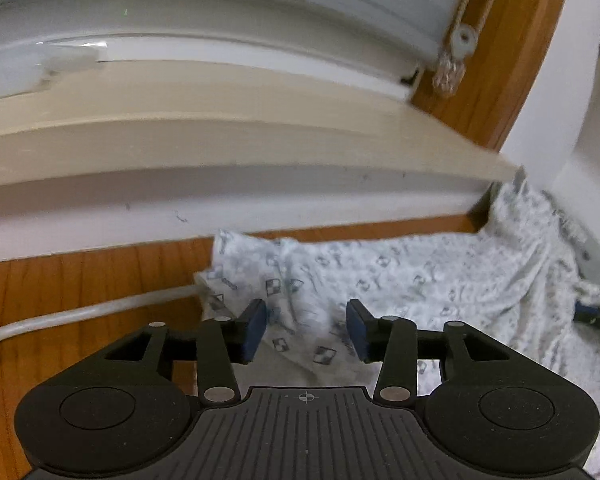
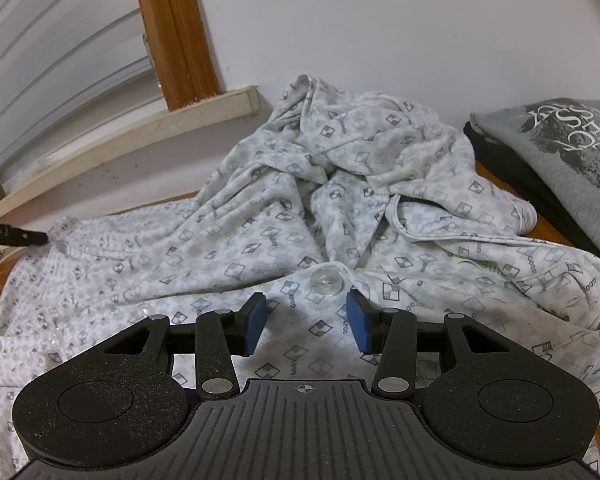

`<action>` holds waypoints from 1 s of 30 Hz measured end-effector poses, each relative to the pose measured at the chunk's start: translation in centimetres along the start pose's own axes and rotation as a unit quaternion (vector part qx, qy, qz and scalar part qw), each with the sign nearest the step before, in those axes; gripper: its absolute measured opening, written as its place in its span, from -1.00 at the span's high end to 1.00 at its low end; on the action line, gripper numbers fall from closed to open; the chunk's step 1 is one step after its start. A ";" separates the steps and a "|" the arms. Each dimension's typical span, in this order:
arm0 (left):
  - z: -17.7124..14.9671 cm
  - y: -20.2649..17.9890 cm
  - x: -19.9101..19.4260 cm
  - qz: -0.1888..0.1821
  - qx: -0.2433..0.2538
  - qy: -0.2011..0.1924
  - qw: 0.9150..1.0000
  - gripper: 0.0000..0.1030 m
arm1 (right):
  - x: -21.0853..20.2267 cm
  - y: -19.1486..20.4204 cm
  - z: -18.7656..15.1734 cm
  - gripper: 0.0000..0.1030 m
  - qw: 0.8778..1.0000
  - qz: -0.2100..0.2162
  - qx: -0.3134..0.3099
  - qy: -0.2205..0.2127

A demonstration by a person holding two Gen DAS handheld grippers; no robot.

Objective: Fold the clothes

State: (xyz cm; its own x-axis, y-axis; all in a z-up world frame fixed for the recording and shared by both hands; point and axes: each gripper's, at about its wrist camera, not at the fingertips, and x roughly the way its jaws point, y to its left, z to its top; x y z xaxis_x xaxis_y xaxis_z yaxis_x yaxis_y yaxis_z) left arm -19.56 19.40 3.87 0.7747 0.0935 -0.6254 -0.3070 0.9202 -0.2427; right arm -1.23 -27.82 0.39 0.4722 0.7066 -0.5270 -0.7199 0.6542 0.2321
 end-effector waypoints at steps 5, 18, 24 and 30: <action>0.9 -3.4 -1.5 -0.050 0.021 -0.036 0.998 0.87 | 0.0 -0.2 0.0 0.12 1.000 0.006 0.009 -0.002; -1.4 0.3 -4.4 -0.063 0.014 -0.041 0.997 0.01 | 0.0 -0.3 -0.2 0.12 1.000 0.009 0.010 -0.003; -0.9 2.0 -2.2 -0.017 0.023 -0.027 0.999 0.05 | 0.0 -0.2 -0.2 0.12 1.000 0.007 0.010 -0.003; -0.6 -1.0 0.3 0.044 0.127 -0.028 0.991 0.05 | 0.0 -0.2 -0.3 0.12 1.000 0.007 0.009 -0.003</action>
State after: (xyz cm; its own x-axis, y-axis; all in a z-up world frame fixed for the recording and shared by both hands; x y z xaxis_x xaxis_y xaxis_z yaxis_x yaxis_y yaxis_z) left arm -19.39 18.26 3.50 0.7822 0.1922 -0.5927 -0.2318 0.9727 0.0096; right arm -1.23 -27.97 0.11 0.4654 0.7172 -0.5187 -0.7168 0.6492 0.2544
